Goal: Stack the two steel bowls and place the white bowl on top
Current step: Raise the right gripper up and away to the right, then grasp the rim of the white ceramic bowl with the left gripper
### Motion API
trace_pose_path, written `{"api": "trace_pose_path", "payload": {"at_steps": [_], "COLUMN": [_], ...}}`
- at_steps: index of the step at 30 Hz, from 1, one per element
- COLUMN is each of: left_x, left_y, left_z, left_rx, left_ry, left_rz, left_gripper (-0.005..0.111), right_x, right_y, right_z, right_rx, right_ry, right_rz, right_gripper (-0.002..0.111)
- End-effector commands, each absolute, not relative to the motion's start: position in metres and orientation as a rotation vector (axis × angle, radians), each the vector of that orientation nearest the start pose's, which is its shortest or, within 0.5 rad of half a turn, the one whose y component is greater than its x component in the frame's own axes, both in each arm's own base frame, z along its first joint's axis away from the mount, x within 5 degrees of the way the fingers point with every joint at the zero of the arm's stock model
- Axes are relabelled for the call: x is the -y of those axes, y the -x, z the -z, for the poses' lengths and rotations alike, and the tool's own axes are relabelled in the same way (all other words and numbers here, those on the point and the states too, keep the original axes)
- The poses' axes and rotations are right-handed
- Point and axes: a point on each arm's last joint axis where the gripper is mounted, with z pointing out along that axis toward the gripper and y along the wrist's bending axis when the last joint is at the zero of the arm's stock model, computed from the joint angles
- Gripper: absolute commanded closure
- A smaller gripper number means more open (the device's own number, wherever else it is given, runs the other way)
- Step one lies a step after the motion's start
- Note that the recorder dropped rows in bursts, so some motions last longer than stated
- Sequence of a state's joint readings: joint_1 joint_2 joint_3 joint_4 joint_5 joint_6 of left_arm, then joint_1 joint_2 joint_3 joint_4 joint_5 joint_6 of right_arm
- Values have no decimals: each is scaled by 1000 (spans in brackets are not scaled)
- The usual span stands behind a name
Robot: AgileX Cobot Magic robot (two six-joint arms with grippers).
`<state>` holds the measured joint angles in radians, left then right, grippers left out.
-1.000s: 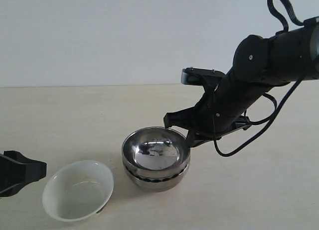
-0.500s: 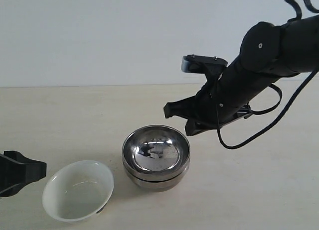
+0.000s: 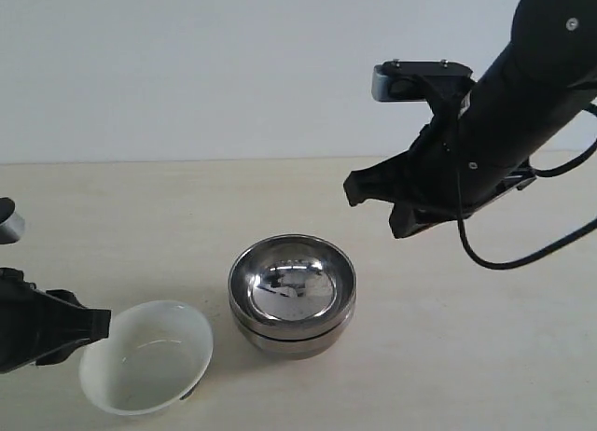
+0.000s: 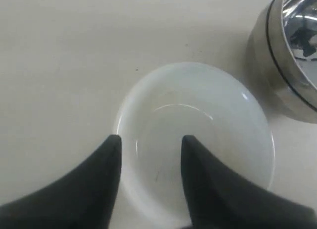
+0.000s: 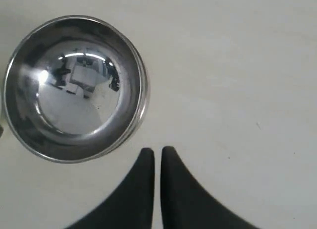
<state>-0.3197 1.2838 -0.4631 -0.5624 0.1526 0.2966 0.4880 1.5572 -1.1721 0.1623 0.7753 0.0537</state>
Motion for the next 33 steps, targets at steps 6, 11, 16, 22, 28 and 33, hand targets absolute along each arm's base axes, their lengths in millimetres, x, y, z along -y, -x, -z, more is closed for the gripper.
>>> {"api": "trace_pose_path", "payload": {"at_steps": [6, 11, 16, 22, 28, 33], "left_x": [61, 57, 59, 61, 61, 62], "left_y": [-231, -237, -247, -250, -251, -253], "left_z": [-194, -181, -171, -161, -152, -144], "left_rx": [-2586, -2671, -2714, -2770, -2803, -2826], "left_ry": [-16, -30, -5, -2, -2, -19], "left_rz": [398, 378, 392, 404, 399, 402], "left_gripper": [52, 52, 52, 52, 53, 59], "right_x": [-139, -132, -123, -117, -118, -117], "right_y": [-251, -241, -226, -214, -214, -213], "right_z": [-252, -260, -285, -305, -305, -304], "right_rx": [-2563, -2353, -2227, -2143, -2152, -2154], "right_ry": [450, 384, 395, 381, 373, 374], "right_rz": [-321, -368, -386, -410, -419, -419], "right_gripper": [108, 108, 108, 108, 108, 108]}}
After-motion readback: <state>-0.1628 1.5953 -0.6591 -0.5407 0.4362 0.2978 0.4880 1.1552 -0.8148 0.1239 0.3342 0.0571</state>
